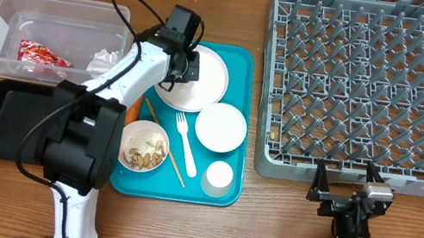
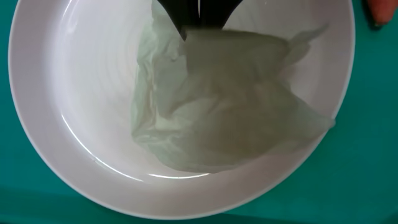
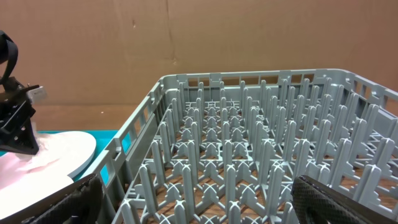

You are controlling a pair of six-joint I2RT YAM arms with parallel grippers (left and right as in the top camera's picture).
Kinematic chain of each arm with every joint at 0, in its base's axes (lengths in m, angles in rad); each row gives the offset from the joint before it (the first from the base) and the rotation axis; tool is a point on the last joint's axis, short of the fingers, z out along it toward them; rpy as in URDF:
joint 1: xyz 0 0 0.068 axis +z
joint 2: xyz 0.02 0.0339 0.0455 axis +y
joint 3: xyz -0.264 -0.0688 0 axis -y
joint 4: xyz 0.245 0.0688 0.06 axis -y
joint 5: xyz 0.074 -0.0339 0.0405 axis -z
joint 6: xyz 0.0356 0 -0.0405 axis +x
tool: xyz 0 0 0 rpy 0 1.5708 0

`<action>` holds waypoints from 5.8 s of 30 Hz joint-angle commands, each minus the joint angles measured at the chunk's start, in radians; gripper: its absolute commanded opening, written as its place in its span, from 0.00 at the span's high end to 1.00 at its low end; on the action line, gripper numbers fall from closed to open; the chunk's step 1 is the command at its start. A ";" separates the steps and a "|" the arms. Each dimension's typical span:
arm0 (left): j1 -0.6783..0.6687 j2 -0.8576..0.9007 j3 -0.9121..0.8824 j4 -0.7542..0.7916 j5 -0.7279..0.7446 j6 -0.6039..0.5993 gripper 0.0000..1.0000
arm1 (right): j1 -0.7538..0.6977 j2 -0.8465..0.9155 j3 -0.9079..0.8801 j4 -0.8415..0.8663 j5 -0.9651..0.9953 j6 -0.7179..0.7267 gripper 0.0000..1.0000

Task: Sort waste into correct bins and load items into the dishwasher
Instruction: 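Carry the second tissue into the clear bin and open the gripper, then move the left gripper right toward the food bowl, then lower the left gripper onto the rim of the pink rice bowl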

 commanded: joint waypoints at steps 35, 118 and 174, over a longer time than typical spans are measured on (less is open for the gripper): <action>0.437 -0.277 0.277 -0.375 -0.013 0.083 0.96 | -0.002 -0.010 -0.010 0.008 0.001 -0.004 0.00; 0.041 -0.640 -0.048 -0.533 0.002 0.038 0.00 | -0.002 -0.010 -0.010 0.008 0.001 -0.004 0.00; -0.166 -0.636 -0.548 -0.234 0.048 -0.052 0.96 | -0.002 -0.010 -0.010 0.008 0.001 -0.004 0.00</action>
